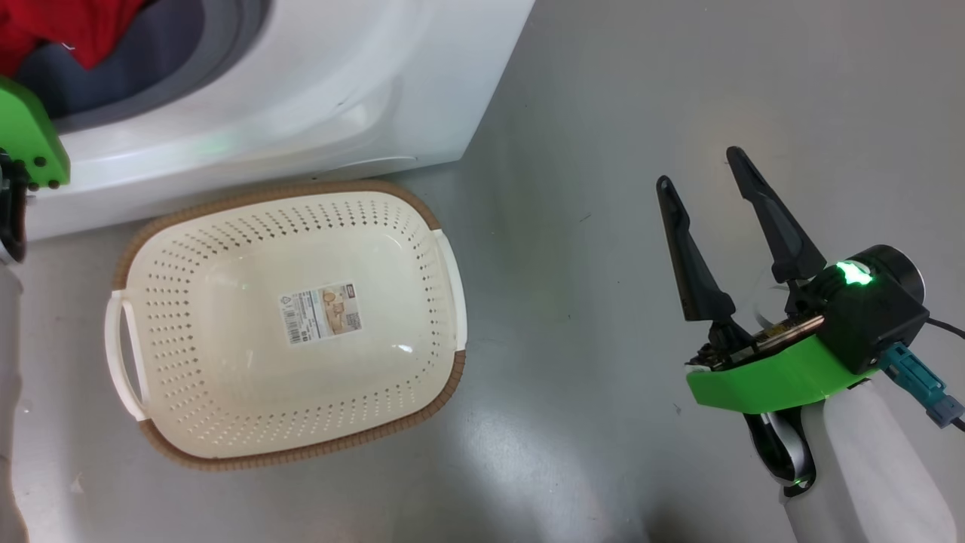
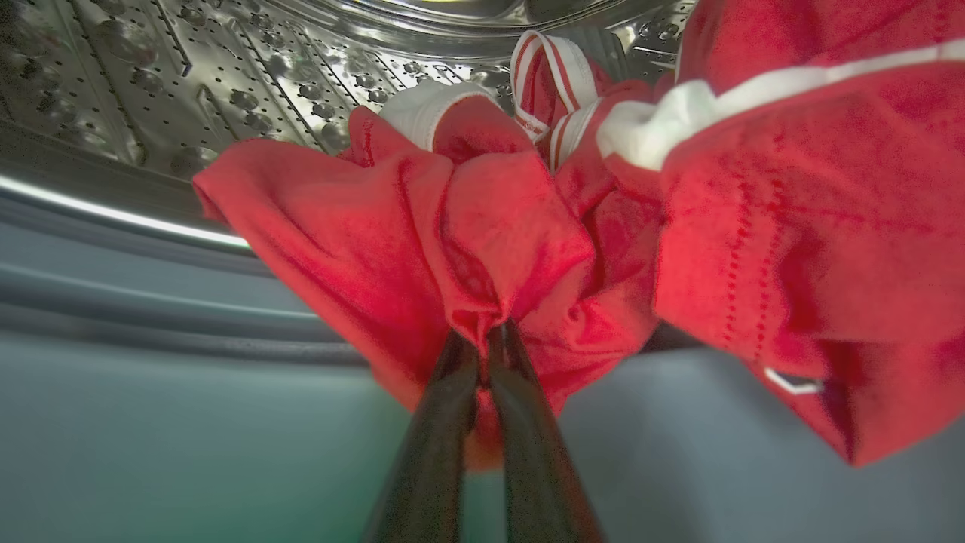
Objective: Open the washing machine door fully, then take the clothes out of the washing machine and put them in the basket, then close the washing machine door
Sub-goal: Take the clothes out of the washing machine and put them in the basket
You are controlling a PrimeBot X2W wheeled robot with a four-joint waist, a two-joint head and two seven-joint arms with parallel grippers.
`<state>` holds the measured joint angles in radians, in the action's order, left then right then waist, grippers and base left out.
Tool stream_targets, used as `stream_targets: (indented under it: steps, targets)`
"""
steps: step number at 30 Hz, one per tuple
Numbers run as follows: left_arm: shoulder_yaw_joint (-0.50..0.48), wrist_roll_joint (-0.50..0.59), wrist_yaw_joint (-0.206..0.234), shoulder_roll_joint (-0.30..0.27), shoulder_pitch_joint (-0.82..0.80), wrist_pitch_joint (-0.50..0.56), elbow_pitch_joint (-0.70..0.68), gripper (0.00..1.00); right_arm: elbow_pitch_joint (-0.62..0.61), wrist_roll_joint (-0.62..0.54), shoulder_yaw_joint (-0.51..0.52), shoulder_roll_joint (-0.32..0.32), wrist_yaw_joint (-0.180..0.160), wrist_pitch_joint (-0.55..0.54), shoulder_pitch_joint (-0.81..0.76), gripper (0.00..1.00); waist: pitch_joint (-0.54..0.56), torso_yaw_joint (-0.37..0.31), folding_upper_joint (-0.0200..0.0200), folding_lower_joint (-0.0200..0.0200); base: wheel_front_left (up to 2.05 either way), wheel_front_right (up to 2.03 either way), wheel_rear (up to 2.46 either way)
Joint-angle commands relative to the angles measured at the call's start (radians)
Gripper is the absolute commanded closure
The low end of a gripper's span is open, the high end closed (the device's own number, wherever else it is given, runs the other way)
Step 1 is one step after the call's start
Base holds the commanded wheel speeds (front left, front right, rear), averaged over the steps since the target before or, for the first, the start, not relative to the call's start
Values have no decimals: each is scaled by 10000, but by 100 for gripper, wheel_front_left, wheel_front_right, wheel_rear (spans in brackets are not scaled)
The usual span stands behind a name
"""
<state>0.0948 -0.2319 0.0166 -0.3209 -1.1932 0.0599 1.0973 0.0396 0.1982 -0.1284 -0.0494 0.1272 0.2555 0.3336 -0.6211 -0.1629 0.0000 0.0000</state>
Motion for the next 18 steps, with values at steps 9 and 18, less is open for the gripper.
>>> stream_targets:
  steps: [9, 18]
  targets:
    - [-190, -294, 66, -262, 183, -1559, -258, 100, -134, 158, -126, -8, 35, 63, -42, 0, 199, 182, 0, 0, 0, 0, 0]
    - [-161, -400, -88, -204, 860, -2905, -885, 100, -89, 164, -58, -8, 35, 63, -107, 0, 630, 373, 0, 0, 0, 0, 0]
